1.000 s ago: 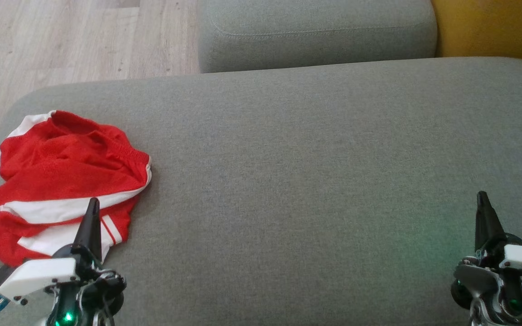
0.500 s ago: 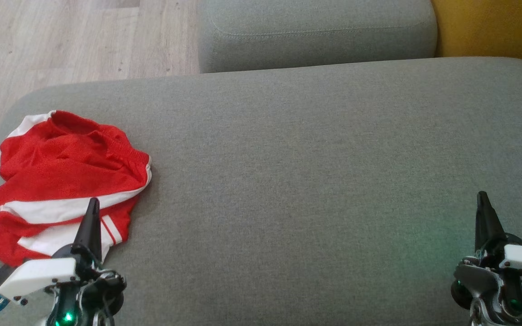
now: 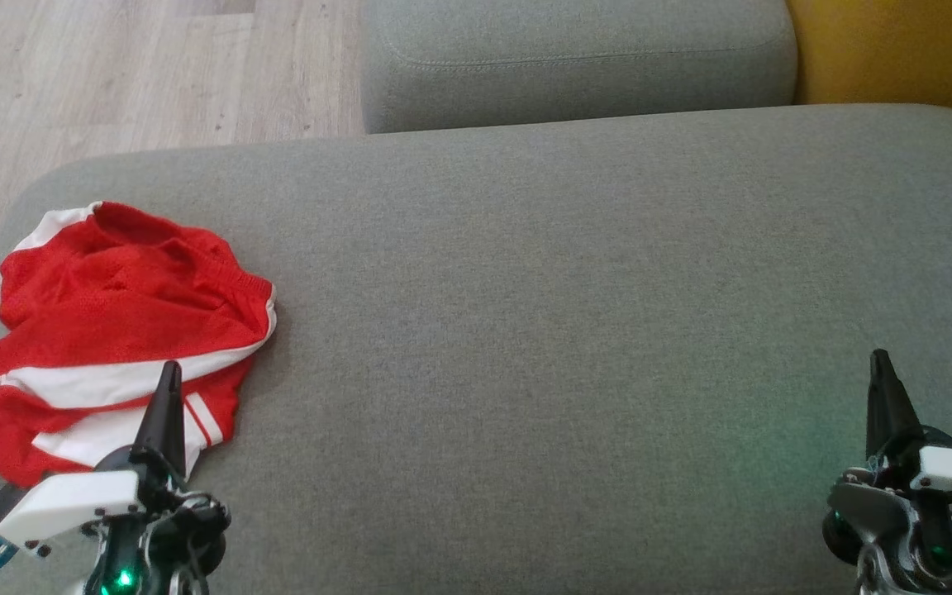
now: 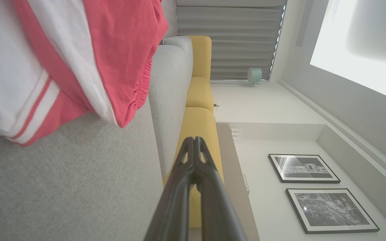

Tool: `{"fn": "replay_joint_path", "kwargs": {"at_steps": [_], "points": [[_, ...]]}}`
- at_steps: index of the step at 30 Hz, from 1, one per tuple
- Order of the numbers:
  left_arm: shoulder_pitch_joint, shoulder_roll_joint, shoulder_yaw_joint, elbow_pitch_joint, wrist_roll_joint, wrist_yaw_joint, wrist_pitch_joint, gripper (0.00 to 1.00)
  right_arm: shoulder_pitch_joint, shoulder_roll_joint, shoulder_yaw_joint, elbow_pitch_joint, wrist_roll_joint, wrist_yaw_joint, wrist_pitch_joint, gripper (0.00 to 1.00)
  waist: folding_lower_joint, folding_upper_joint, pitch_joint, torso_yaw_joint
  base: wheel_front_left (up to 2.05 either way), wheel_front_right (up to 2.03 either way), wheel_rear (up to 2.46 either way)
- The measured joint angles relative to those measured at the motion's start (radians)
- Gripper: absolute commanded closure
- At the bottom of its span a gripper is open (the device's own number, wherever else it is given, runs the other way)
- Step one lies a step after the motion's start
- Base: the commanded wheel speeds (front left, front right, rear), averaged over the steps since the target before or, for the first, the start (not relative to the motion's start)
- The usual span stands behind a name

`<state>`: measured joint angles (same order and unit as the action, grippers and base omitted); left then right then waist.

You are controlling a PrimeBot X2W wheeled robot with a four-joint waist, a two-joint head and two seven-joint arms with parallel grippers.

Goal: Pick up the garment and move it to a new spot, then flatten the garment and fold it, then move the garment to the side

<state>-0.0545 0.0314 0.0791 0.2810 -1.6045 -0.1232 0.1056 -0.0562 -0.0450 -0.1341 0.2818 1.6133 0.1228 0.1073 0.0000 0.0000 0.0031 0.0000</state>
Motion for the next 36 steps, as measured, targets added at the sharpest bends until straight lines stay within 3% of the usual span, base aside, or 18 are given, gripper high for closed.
{"fn": "replay_joint_path", "kwargs": {"at_steps": [36], "points": [[0.000, 0.000, 0.000, 0.000, 0.000, 0.000, 0.000, 1.00, 0.000, 0.000, 0.000, 0.000, 0.000, 0.000, 0.000, 1.00, 0.0000, 0.0000, 0.000, 0.000, 0.00, 0.00, 0.00]]}}
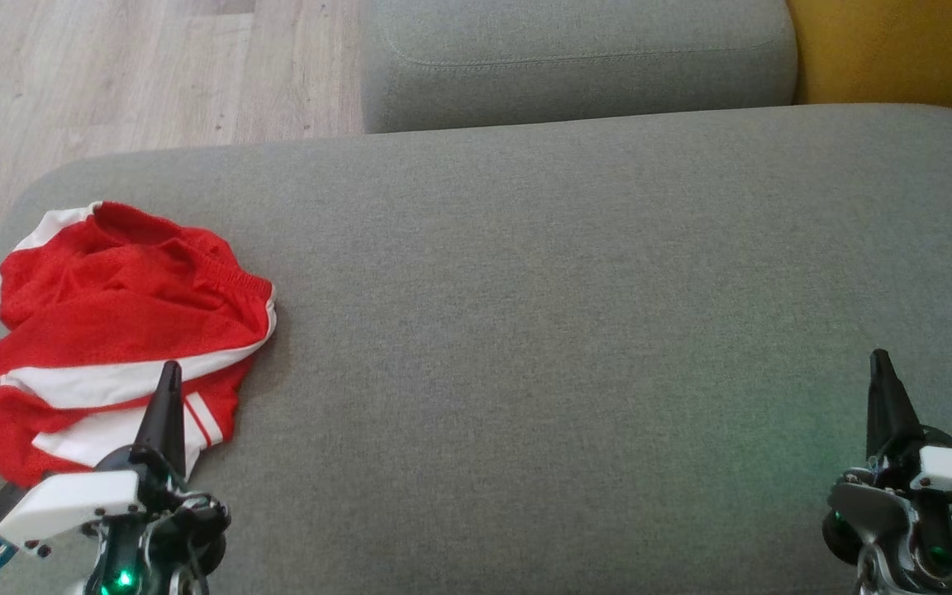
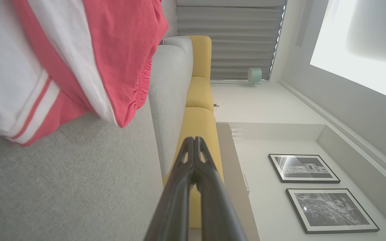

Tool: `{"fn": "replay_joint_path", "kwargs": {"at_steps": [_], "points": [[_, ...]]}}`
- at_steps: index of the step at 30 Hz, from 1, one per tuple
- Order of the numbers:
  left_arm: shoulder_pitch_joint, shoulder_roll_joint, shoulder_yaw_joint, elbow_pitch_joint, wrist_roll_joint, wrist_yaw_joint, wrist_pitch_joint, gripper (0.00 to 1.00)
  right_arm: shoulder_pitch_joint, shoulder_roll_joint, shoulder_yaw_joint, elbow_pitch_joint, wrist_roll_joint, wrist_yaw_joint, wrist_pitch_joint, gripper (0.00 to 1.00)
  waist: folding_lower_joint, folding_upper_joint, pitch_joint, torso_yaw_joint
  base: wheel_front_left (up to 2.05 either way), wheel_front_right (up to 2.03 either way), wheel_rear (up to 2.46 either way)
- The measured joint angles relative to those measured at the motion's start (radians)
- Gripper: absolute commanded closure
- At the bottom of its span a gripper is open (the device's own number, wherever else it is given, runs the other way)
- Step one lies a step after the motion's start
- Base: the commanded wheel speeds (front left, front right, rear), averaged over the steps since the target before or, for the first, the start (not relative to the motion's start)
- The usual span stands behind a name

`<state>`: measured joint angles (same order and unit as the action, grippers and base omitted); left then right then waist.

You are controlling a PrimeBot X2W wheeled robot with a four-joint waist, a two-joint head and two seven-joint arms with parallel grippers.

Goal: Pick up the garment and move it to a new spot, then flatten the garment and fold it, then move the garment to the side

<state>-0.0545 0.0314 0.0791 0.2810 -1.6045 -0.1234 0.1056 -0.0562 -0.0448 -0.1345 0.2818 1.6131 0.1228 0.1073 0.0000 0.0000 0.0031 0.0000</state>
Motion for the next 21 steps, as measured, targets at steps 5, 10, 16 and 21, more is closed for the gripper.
{"fn": "replay_joint_path", "kwargs": {"at_steps": [5, 10, 16, 21], "points": [[0.000, 0.000, 0.000, 0.000, 0.000, 0.000, 0.000, 1.00, 0.000, 0.000, 0.000, 0.000, 0.000, 0.000, 0.000, 1.00, 0.0000, 0.0000, 0.000, 0.000, 0.00, 0.00, 0.00], [0.000, 0.000, 0.000, 0.000, 0.000, 0.000, 0.000, 1.00, 0.000, 0.000, 0.000, 0.000, -0.002, 0.000, 0.000, 1.00, 0.0000, 0.0000, 0.000, 0.000, 0.00, 0.00, 0.00], [0.000, 0.000, 0.000, 0.000, 0.000, 0.000, 0.000, 1.00, 0.000, 0.000, 0.000, 0.000, -0.002, 0.000, 0.000, 1.00, 0.0000, 0.0000, 0.000, 0.000, 0.00, 0.00, 0.00], [0.000, 0.000, 0.000, 0.000, 0.000, 0.000, 0.000, 1.00, 0.000, 0.000, 0.000, 0.000, -0.002, 0.000, 0.000, 1.00, 0.0000, 0.0000, 0.000, 0.000, 0.00, 0.00, 0.00]]}}
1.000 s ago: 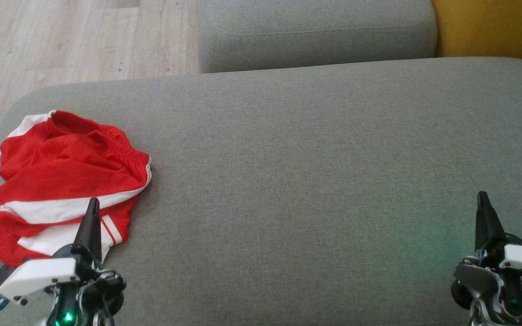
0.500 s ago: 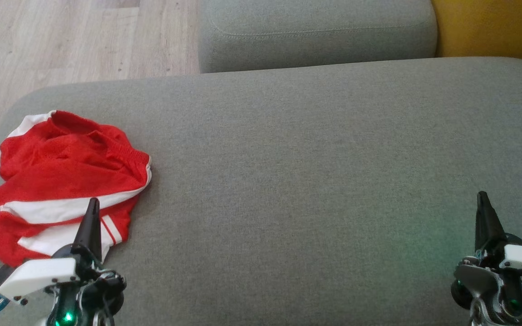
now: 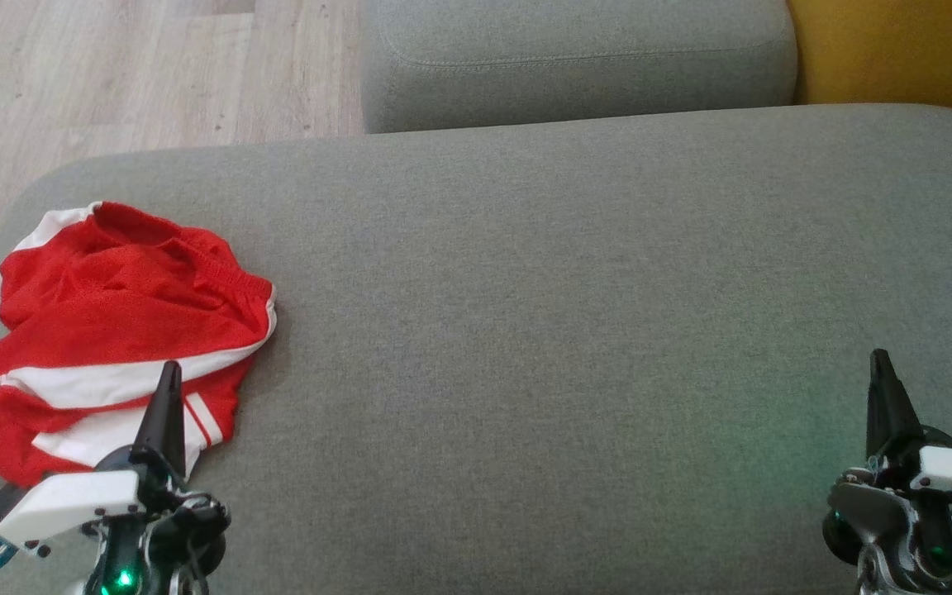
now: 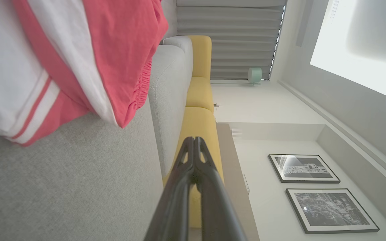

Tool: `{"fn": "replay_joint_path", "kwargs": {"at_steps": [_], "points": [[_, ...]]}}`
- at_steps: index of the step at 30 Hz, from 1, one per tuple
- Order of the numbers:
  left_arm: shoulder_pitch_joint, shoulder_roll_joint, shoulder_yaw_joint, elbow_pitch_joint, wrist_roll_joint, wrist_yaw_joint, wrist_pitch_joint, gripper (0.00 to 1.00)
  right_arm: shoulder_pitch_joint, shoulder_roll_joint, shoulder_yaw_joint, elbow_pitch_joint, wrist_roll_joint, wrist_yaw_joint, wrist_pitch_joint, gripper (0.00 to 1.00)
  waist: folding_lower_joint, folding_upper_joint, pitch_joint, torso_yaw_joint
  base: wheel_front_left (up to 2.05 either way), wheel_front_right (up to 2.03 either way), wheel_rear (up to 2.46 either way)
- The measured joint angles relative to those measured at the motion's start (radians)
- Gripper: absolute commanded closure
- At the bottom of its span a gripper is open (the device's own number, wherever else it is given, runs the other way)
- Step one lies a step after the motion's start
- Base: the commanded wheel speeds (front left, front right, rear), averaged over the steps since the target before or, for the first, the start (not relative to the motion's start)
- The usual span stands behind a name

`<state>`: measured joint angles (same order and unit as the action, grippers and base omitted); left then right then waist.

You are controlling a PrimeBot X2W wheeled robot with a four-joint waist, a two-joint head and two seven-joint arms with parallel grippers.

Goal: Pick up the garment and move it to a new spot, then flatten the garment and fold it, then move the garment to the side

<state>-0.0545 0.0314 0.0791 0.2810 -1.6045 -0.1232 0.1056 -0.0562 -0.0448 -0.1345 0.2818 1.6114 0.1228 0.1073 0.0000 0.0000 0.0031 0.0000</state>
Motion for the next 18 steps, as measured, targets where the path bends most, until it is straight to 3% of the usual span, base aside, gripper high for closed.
{"fn": "replay_joint_path", "kwargs": {"at_steps": [9, 10, 18], "points": [[0.000, 0.000, 0.000, 0.000, 0.000, 0.000, 0.000, 1.00, 0.000, 0.000, 0.000, 0.000, 0.000, 0.000, 0.000, 1.00, 0.0000, 0.0000, 0.000, 0.000, 0.00, 0.00, 0.00], [0.001, -0.001, 0.000, 0.005, 0.000, 0.000, -0.001, 0.00, 0.001, 0.000, 0.000, 0.005, 0.000, 0.000, 0.000, 0.00, 0.0000, 0.0000, 0.000, 0.000, 0.00, 0.00, 0.00], [0.055, -0.011, -0.013, 0.045, 0.000, 0.005, -0.015, 0.00, 0.048, 0.009, 0.011, 0.039, -0.003, 0.000, -0.011, 0.00, 0.0000, 0.0000, -0.002, 0.000, 0.00, 0.00, 0.00]]}}
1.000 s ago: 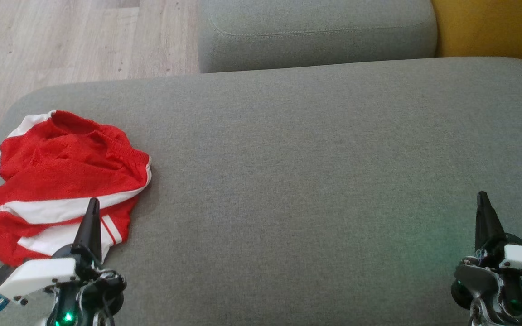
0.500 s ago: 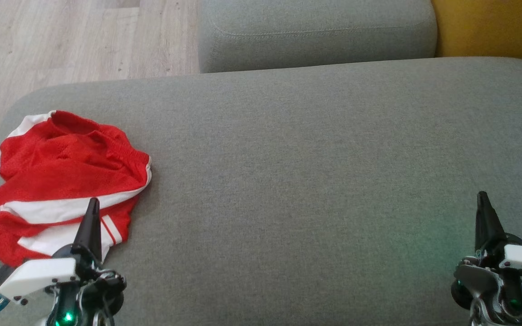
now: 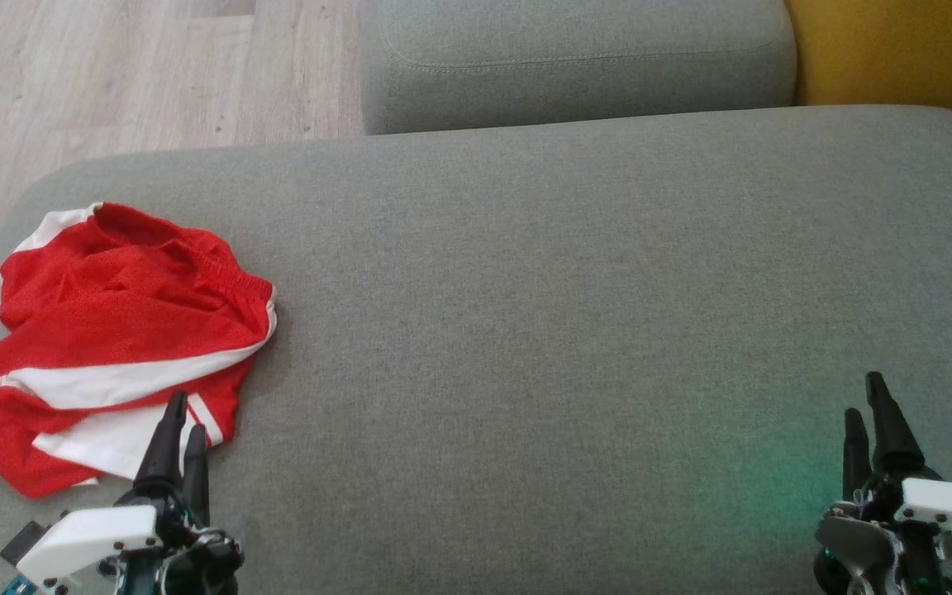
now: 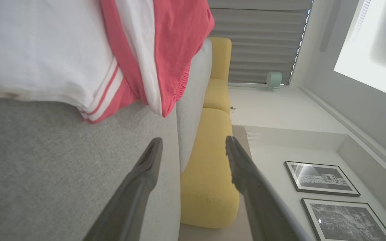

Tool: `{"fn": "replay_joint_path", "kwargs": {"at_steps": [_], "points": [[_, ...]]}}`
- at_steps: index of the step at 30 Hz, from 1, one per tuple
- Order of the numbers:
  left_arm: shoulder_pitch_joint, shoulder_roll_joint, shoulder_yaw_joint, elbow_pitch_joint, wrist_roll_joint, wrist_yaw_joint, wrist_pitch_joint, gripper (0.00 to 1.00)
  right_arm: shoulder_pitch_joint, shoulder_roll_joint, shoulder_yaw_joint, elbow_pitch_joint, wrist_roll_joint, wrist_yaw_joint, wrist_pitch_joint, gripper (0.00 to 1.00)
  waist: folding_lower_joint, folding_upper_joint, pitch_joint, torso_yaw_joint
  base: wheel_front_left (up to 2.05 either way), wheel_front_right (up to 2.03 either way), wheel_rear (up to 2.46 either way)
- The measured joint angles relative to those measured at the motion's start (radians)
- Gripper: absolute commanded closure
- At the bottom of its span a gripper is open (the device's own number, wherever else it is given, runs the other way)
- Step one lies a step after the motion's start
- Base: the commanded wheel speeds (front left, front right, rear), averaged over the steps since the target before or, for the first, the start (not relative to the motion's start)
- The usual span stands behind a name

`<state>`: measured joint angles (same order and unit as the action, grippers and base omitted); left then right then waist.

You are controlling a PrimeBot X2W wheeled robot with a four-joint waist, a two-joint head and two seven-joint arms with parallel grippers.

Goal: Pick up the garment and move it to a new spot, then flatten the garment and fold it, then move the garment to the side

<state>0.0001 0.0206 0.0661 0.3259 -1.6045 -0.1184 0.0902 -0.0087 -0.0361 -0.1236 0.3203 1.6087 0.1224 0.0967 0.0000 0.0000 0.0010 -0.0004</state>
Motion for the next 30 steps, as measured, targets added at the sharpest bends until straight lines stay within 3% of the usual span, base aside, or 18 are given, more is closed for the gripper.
{"fn": "replay_joint_path", "kwargs": {"at_steps": [13, 30], "points": [[-0.001, 0.001, -0.028, -0.037, 0.059, 0.023, -0.040, 0.00, 0.001, 0.000, 0.027, -0.026, -0.105, 0.000, -0.043, 0.00, 0.0000, 0.0000, -0.006, 0.000, 0.00, 0.00, 0.00], [0.006, 0.002, -0.069, -0.071, 0.278, 0.077, -0.084, 0.00, 0.001, -0.010, 0.072, -0.071, -0.362, 0.000, -0.085, 0.00, 0.0000, 0.0000, -0.015, -0.003, 0.00, 0.00, 0.00]]}}
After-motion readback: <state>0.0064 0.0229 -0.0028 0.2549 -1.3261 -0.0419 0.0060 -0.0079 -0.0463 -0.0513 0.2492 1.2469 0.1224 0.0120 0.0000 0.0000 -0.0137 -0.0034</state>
